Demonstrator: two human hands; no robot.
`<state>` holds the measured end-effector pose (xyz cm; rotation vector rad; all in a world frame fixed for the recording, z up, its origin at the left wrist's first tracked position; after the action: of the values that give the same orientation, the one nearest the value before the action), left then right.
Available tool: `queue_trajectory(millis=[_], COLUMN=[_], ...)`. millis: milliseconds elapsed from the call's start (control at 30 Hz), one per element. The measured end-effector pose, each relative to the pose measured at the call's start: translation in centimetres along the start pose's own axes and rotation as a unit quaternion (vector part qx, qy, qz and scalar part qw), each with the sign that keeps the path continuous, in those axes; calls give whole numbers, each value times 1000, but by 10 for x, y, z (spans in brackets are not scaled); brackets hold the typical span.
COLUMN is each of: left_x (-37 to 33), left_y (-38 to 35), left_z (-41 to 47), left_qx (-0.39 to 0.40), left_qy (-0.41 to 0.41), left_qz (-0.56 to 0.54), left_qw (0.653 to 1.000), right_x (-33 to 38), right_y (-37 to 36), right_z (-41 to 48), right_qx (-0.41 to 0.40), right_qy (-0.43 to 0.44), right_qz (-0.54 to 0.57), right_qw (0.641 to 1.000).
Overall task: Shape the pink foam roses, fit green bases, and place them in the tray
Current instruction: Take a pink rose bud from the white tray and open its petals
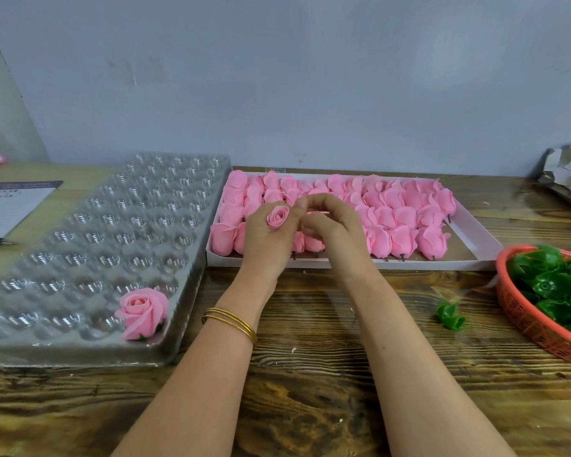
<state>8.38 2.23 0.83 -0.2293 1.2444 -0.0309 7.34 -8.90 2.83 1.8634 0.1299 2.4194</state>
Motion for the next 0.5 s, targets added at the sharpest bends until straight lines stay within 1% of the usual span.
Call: queue_trajectory(millis=[100, 267, 500], left_x=[-2, -5, -9], left_y=[-5, -9, -10], left_z=[-2, -5, -8], left_qx=[18, 35, 37], left_qy=[-21, -37, -47], left_qz=[53, 63, 77], left_qw=[998, 997, 995], right_x=[1, -1, -2], right_y=[-3, -4, -3], right_z=[-1, -1, -1], right_qx=[-11, -10, -1], right_qy=[10, 7, 3], right_qz=[-12, -51, -55], right_qw=[1000, 999, 998])
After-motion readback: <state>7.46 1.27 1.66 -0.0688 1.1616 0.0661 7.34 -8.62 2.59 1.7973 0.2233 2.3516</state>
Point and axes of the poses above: each hand's wrist, its own z-axis towards the middle knuckle, its own y-axis out of the back of the hand, x = y × z, the point moved 6 cm from there along z, towards the middle knuckle, and after that the axes turned 7 degrees about -z, right-handed, at the moved point
